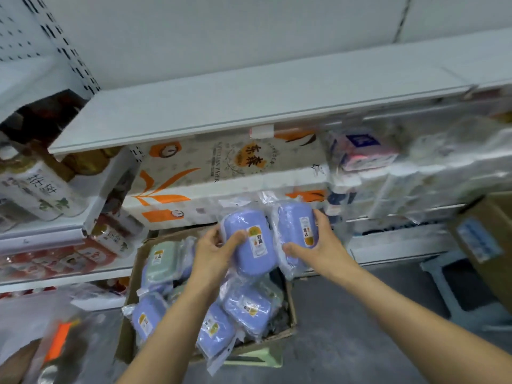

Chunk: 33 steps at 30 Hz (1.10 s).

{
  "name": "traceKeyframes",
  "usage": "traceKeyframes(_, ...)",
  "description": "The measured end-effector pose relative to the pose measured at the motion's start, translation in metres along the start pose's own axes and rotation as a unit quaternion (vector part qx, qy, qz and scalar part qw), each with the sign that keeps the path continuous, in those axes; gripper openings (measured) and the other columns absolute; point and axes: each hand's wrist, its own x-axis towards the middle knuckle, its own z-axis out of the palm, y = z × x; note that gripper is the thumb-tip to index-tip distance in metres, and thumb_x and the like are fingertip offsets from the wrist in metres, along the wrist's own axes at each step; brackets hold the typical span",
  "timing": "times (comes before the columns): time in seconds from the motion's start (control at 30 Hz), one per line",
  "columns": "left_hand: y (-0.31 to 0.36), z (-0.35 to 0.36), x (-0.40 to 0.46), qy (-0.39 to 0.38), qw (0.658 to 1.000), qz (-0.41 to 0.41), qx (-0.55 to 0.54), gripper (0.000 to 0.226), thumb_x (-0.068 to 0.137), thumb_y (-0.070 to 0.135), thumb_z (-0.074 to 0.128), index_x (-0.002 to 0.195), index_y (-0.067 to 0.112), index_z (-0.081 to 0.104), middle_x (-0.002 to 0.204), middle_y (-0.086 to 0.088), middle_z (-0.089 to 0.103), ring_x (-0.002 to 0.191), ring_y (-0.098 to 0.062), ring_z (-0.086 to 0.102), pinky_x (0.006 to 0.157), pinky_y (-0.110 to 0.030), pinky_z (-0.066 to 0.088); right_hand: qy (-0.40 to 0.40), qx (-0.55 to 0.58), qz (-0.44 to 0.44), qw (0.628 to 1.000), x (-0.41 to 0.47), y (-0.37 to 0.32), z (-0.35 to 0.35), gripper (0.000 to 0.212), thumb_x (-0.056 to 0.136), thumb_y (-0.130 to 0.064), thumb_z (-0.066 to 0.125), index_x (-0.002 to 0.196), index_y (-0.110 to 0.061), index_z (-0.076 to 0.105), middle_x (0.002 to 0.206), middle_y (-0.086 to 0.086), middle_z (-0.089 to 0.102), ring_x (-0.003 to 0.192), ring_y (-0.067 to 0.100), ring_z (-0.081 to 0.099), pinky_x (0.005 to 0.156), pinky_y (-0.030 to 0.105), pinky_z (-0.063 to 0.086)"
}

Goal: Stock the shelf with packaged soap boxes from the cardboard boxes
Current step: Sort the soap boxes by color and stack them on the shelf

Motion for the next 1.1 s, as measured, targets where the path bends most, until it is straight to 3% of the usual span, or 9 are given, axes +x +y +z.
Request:
traceKeyframes(0.17,0.024,0.125,-0.002,-0.061,0.997,-0.031,-0.046,0.021,0.085,0.018,0.072,0.102,0.009,0.062,0.102,-0.015,0.073,0.09,-0.027,0.071,0.082,-0.042,0.058,0.031,0.043,0.023,0.998,-0.014,0.028,-0.122,0.084,0.076,-0.037,0.08,0.143,-0.03,0.029,0.118,-0.017,0.056,0.094,-0.01,0.056,0.072,0.01,0.042)
traceKeyframes(0.33,0.031,0.282,-0.019,-0.126,0.985,-0.089,-0.082,0.045,0.088,0.015,0.067,0.125,-0.002,0.05,0.111,-0.023,0.069,0.095,-0.035,0.07,0.08,-0.046,0.058,0.059,0.104,0.069,0.99,-0.032,0.077,-0.255,0.091,0.058,-0.056,0.08,0.134,-0.034,0.036,0.114,-0.007,0.065,0.096,0.008,0.067,0.081,0.026,0.051)
traceKeyframes(0.43,0.025,0.375,-0.035,-0.174,0.978,-0.104,-0.058,0.043,0.09,0.018,0.067,0.124,0.0,0.048,0.114,-0.022,0.068,0.098,-0.035,0.069,0.086,-0.05,0.056,0.08,0.125,0.083,0.985,-0.048,0.111,-0.333,0.084,0.066,-0.05,0.082,0.133,-0.025,0.039,0.118,0.0,0.065,0.1,0.015,0.067,0.089,0.035,0.053)
traceKeyframes(0.57,0.01,0.481,-0.059,-0.285,0.949,-0.131,-0.017,0.03,0.092,0.021,0.064,0.118,0.014,0.049,0.105,-0.01,0.072,0.076,-0.021,0.072,0.055,-0.033,0.056,0.127,0.112,0.106,0.98,-0.069,0.154,-0.423,0.104,0.049,-0.065,0.075,0.136,-0.023,0.038,0.124,-0.004,0.06,0.108,0.01,0.063,0.099,0.037,0.049)
traceKeyframes(0.63,0.005,0.521,-0.068,-0.314,0.937,-0.15,-0.022,0.033,0.092,0.017,0.065,0.121,0.022,0.05,0.098,-0.006,0.075,0.075,-0.021,0.073,0.051,-0.031,0.055,0.145,0.117,0.122,0.975,-0.077,0.176,-0.456,0.102,0.048,-0.066,0.074,0.135,-0.025,0.04,0.123,-0.004,0.06,0.106,0.011,0.063,0.098,0.037,0.05)
traceKeyframes(0.8,-0.009,0.614,-0.071,-0.317,0.935,-0.161,-0.003,0.041,0.087,0.009,0.07,0.124,0.013,0.053,0.105,-0.013,0.073,0.08,-0.027,0.074,0.055,-0.033,0.056,0.188,0.155,0.178,0.953,-0.088,0.226,-0.522,0.09,0.058,-0.068,0.072,0.132,-0.029,0.039,0.118,0.0,0.06,0.096,0.012,0.065,0.074,0.023,0.052)
traceKeyframes(0.93,-0.02,0.692,-0.059,-0.34,0.924,-0.176,0.013,0.023,0.089,0.011,0.067,0.109,0.0,0.065,0.095,-0.018,0.075,0.076,-0.026,0.073,0.06,-0.033,0.06,0.267,0.169,0.215,0.924,-0.078,0.268,-0.574,0.091,0.062,-0.077,0.062,0.135,-0.027,0.041,0.126,0.002,0.058,0.104,0.018,0.063,0.09,0.036,0.051)
traceKeyframes(1.03,-0.034,0.751,-0.035,-0.336,0.918,-0.211,0.004,0.045,0.086,0.018,0.072,0.122,-0.003,0.057,0.108,-0.022,0.071,0.095,-0.036,0.07,0.07,-0.039,0.06,0.313,0.195,0.242,0.897,-0.058,0.299,-0.61,0.092,0.054,-0.085,0.056,0.126,-0.029,0.046,0.124,0.0,0.059,0.105,0.022,0.063,0.095,0.045,0.051)
traceKeyframes(1.1,-0.048,0.791,-0.018,-0.344,0.909,-0.232,0.021,0.052,0.085,0.025,0.071,0.128,0.0,0.055,0.112,-0.02,0.07,0.106,-0.037,0.067,0.08,-0.042,0.058,0.33,0.222,0.251,0.883,-0.039,0.322,-0.631,0.093,0.051,-0.086,0.053,0.123,-0.028,0.048,0.123,0.002,0.061,0.103,0.024,0.064,0.084,0.04,0.054)
